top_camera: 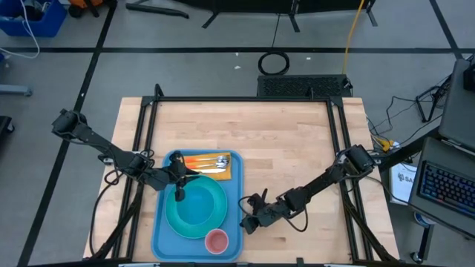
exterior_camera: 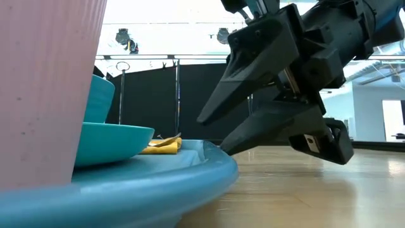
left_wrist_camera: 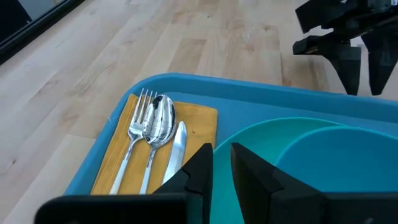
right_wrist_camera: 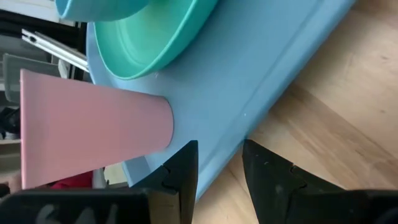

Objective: Set up tray
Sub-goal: Move the blue serving tray to the center of the table

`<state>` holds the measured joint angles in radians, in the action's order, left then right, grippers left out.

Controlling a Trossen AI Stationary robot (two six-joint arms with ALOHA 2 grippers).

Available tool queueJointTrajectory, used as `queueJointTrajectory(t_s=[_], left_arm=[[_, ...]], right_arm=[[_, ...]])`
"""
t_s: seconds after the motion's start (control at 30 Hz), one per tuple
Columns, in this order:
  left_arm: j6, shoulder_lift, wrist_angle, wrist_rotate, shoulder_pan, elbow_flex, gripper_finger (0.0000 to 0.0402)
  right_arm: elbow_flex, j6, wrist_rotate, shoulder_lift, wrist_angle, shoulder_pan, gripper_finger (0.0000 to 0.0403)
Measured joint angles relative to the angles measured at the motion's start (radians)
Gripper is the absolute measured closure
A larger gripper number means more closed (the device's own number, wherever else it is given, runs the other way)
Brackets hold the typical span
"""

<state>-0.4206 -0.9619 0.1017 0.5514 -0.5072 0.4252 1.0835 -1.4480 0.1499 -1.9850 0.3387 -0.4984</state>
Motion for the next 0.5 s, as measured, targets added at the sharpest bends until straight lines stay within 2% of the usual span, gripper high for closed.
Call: queueJointTrajectory(t_s=[0.5], left_arm=[[0.004,0.000,0.000,0.001,0.000,0.000,0.0339]], right_arm=[[0.000,0.053,-0.029,0.000,0.022,0.039,0.0287]])
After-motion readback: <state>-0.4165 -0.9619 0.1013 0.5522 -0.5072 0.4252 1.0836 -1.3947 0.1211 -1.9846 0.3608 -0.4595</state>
